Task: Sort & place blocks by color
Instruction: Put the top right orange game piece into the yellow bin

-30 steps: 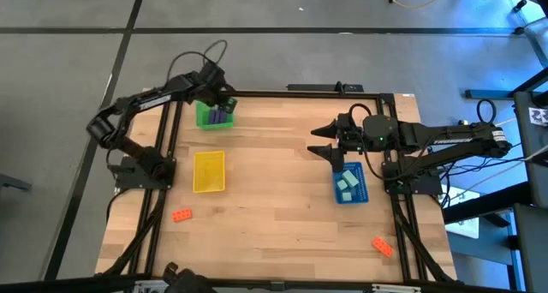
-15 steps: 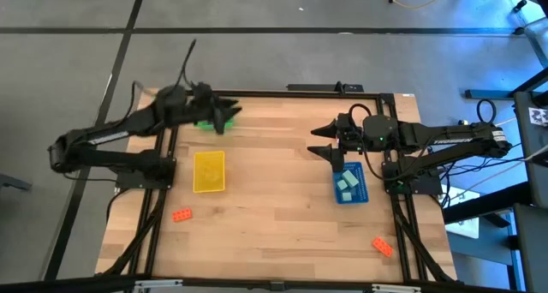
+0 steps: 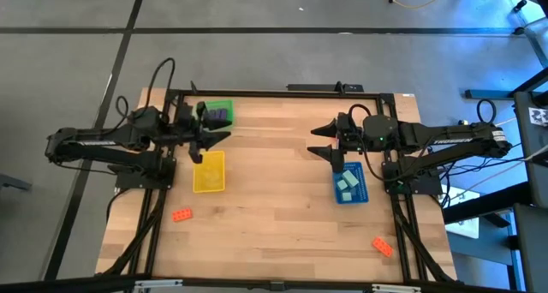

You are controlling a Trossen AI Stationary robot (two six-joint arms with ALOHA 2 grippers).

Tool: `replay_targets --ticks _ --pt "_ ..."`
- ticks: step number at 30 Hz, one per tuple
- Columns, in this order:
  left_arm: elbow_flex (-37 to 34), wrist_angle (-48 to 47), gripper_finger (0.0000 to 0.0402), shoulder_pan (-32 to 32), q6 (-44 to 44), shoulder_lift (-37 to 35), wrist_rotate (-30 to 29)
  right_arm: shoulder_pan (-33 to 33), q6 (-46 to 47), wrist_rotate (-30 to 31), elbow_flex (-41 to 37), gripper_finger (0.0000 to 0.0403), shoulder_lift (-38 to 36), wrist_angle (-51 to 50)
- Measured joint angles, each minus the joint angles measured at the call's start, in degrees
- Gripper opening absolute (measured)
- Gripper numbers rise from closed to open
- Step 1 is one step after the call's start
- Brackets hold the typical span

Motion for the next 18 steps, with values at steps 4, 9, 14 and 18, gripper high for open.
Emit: replay_targets --ticks 4,9,14,18 --pt "0.00 -0.10 0.0167 -0.02 0.02 -0.16 -0.02 0.00 0.10 0.00 0.00 0.0313 0.00 0.01" --pt "0.00 -0.08 0.0167 -0.02 0.03 -0.13 -0.02 -0.02 0.28 0.00 0.00 0.0313 0.00 0.01" --pt "0.00 0.09 0.0167 -0.02 -0.28 -0.11 -0.02 -0.01 0.69 0.05 0.00 0.0313 0.00 0.01" --pt "0.00 1.19 0.0167 -0.02 -0.40 -0.13 -0.02 -1.12 9.59 7.02 1.24 0.0313 0.12 -4.89"
